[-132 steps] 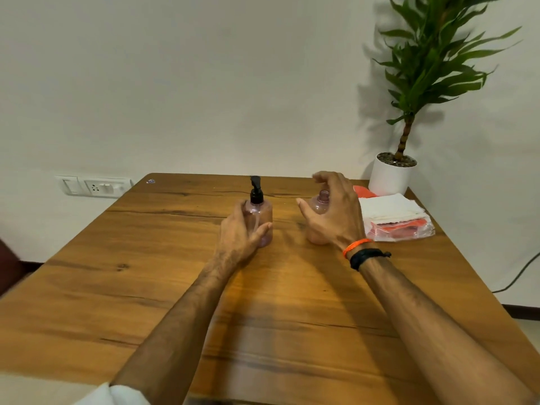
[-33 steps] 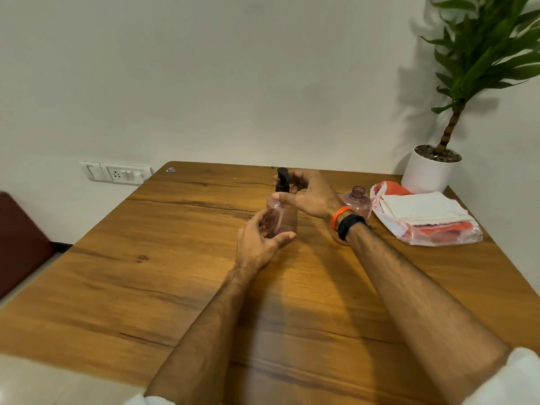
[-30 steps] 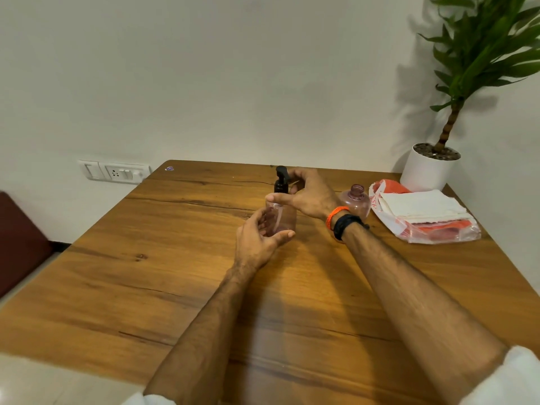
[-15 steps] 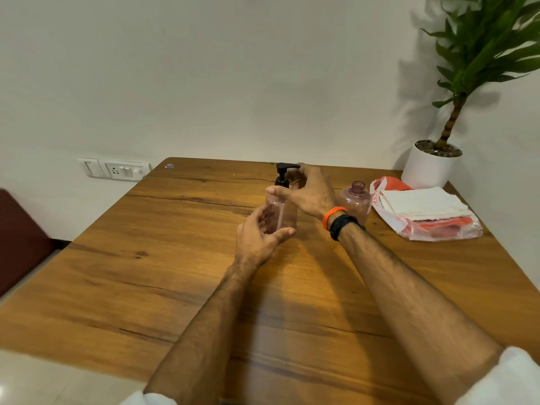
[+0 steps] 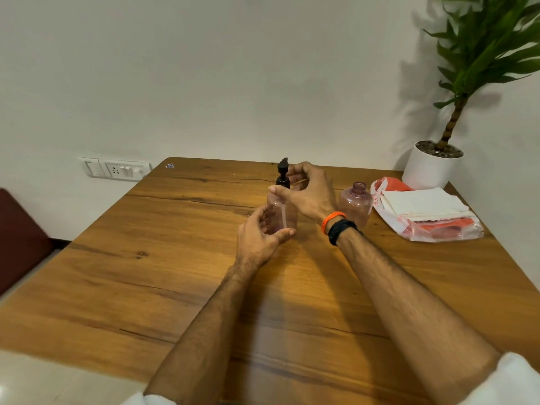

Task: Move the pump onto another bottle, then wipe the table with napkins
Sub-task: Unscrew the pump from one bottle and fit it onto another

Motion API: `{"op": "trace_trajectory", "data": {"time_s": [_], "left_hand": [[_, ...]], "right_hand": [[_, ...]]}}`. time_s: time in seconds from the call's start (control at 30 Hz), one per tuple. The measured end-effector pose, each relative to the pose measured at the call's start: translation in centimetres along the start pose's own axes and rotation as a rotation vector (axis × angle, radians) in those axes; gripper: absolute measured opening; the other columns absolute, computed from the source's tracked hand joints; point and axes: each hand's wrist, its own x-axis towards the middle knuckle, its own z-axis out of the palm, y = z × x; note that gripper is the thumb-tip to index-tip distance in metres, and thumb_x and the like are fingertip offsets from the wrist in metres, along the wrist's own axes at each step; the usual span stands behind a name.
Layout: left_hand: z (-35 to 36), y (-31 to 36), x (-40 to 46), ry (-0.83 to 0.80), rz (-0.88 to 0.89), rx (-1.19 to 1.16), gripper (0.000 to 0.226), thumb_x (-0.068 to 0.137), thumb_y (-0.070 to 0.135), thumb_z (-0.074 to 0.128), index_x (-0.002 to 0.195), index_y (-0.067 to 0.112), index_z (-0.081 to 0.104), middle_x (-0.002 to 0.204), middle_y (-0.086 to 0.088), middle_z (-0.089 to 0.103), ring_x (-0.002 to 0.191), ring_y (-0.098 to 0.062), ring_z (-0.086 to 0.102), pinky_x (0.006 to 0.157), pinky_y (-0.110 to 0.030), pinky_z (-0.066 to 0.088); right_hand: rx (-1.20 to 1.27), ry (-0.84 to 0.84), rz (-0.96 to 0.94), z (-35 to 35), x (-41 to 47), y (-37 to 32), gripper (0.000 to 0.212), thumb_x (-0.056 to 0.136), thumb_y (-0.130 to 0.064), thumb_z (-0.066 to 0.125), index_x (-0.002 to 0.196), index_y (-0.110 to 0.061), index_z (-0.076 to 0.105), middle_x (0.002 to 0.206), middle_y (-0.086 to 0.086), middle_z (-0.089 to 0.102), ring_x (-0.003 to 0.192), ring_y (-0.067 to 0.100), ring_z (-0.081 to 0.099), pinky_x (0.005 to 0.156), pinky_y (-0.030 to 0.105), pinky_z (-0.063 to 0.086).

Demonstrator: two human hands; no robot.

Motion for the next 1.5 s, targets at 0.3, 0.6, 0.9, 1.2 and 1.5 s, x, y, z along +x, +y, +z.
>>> {"op": "trace_trajectory", "data": {"time_s": [0.3,0.6,0.9,1.2,1.5], "left_hand": [[0.0,0.0,0.1,0.003,-0.004,0.011,0.086,0.060,0.044,0.088,0.135,0.023,0.050,0.127,0.001,0.063,0.111,-0.008,0.061,0.077,-0.004,0.045],[-0.1,0.0,0.1,0.012,-0.014,0.028,0.090,0.058,0.049,0.087,0.135,0.024,0.048,0.128,0.000,0.061,0.095,0.007,0.056,0.061,0.007,0.038],[0.0,0.2,-0.1,0.015,0.000,0.023,0.086,0.060,0.044,0.087,0.135,0.023,0.049,0.130,0.001,0.060,0.110,-0.006,0.058,0.074,-0.002,0.042],[-0.1,0.2,0.0,0.000,-0.028,-0.037,0.091,0.057,0.043,0.089,0.136,0.022,0.049,0.131,-0.003,0.060,0.112,-0.012,0.062,0.092,-0.029,0.054],[-0.1,0.1,0.1,-0.001,-0.032,-0.015,0.093,0.055,0.047,0.089,0.136,0.026,0.048,0.131,0.000,0.060,0.111,-0.007,0.060,0.085,-0.014,0.049]], "right_hand": [[-0.011,-0.102,0.005,-0.1,0.2,-0.4,0.045,0.069,-0.044,0.081,0.103,-0.020,0.063,0.101,-0.008,0.067,0.090,0.006,0.062,0.075,0.021,0.052],[0.092,-0.178,0.064,-0.6,0.4,-0.3,0.024,0.077,-0.017,0.076,0.101,-0.018,0.072,0.097,-0.007,0.073,0.096,0.008,0.066,0.093,0.035,0.053],[0.027,-0.059,0.050,-0.3,0.1,-0.4,0.029,0.068,-0.036,0.085,0.088,-0.028,0.065,0.081,-0.019,0.064,0.075,-0.005,0.059,0.063,0.009,0.043],[0.215,-0.077,0.035,-2.0,1.4,-2.4,0.024,0.075,-0.023,0.080,0.098,-0.021,0.075,0.097,-0.004,0.074,0.094,0.018,0.069,0.084,0.030,0.056],[0.033,-0.007,-0.038,-2.9,1.7,-3.1,0.037,0.068,-0.038,0.084,0.098,-0.020,0.075,0.088,-0.007,0.073,0.071,0.004,0.060,0.066,0.018,0.052]]}}
